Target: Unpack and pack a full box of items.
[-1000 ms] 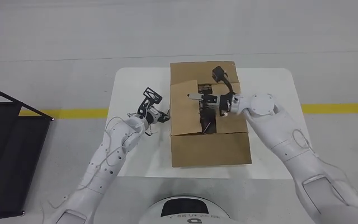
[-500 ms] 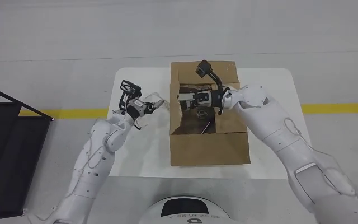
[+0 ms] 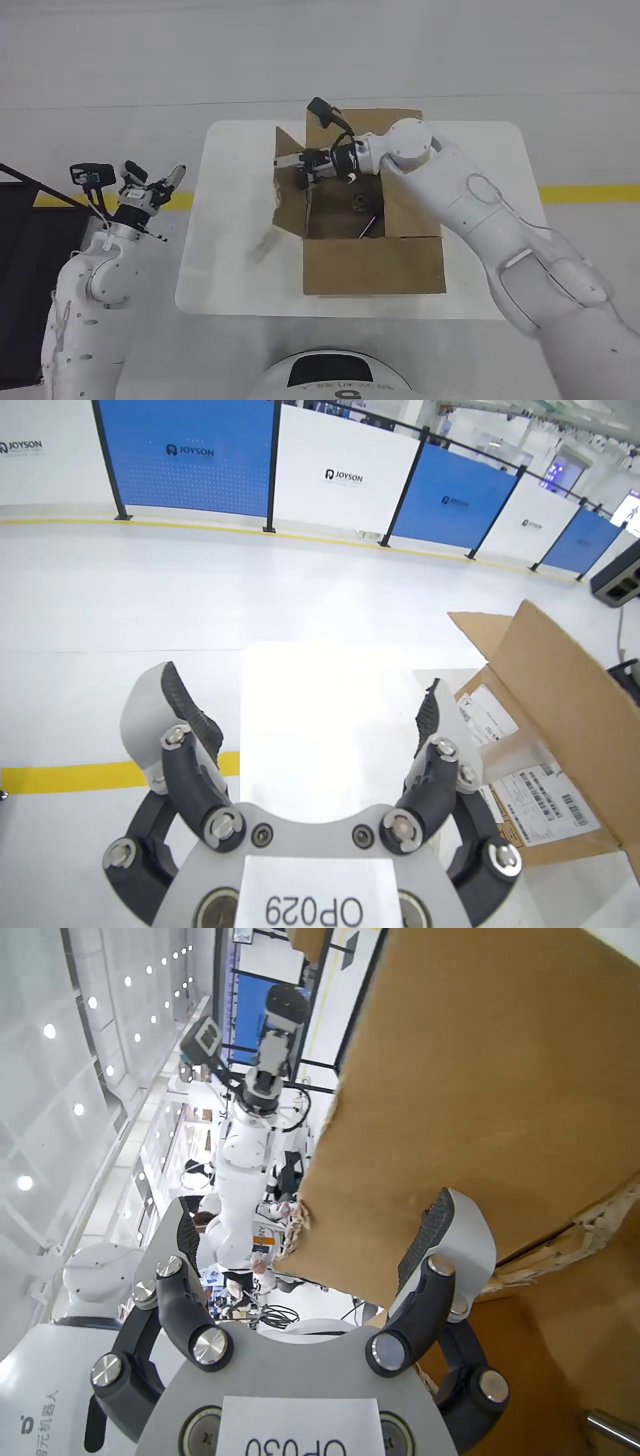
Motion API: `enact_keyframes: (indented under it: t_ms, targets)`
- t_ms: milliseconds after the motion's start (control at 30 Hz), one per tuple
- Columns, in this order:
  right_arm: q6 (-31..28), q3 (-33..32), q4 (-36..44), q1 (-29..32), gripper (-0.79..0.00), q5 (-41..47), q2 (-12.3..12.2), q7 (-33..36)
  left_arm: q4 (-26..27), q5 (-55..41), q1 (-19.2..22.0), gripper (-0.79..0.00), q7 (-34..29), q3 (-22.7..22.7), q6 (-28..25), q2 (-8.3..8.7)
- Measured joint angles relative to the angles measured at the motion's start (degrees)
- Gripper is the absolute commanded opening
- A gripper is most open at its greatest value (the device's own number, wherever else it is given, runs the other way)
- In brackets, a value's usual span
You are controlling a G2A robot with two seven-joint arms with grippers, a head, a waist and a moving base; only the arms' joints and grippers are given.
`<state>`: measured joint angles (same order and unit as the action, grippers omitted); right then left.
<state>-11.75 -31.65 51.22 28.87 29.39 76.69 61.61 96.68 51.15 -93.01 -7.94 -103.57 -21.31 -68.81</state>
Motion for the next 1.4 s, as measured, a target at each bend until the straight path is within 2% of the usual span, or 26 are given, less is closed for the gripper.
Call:
enact_keyframes:
  t_ms: [133,267,533,633,733,900,1033,1167,1233,1400]
  targets:
    - [1.6,2.0,-5.1,-1.7,0.000,-1.0,2.3,-1.5,-0.6,-1.8,0.2,0.000,-0.9,-1.3,-0.9,0.23]
    - [0.7,3.0,-9.1,-2.8,0.000,-2.2,4.1,-2.4,-1.0,-2.7,0.6,0.000,-1.9,-1.2,-1.3,0.35]
    - [-1.5,2.8,-14.3,-3.7,0.000,-3.0,5.9,-1.9,-0.6,-1.5,1.4,0.000,-3.3,0.8,-0.7,0.44]
    - [-5.5,1.4,-15.6,-3.8,0.000,-2.1,5.8,-0.3,-0.2,-1.0,1.5,0.000,-3.4,1.2,-0.1,0.46]
    - [-12.7,-1.5,-16.1,-3.3,0.000,0.1,4.8,2.7,0.7,-0.4,1.2,0.000,-3.4,1.3,0.5,0.52]
    - [-25.2,-8.9,-14.7,-0.1,0.000,4.2,0.8,6.3,2.9,1.2,0.8,0.000,-4.0,1.5,2.1,0.61]
    - [-29.3,-16.1,-8.3,5.9,0.000,3.5,-4.1,1.7,4.5,3.0,0.9,0.000,-4.6,2.8,3.7,0.58]
    - [-32.7,-25.3,1.7,16.0,0.000,1.7,-9.8,-1.7,6.2,5.6,-0.4,0.000,-4.8,2.5,6.2,0.61]
    - [-32.7,-26.2,3.0,17.4,0.000,1.7,-10.1,-1.7,6.2,5.6,-0.4,0.000,-4.8,2.5,6.3,0.61]
    - [-32.6,-25.6,2.0,16.4,0.000,1.7,-9.9,-1.7,6.2,5.6,-0.4,0.000,-4.8,2.5,6.2,0.61]
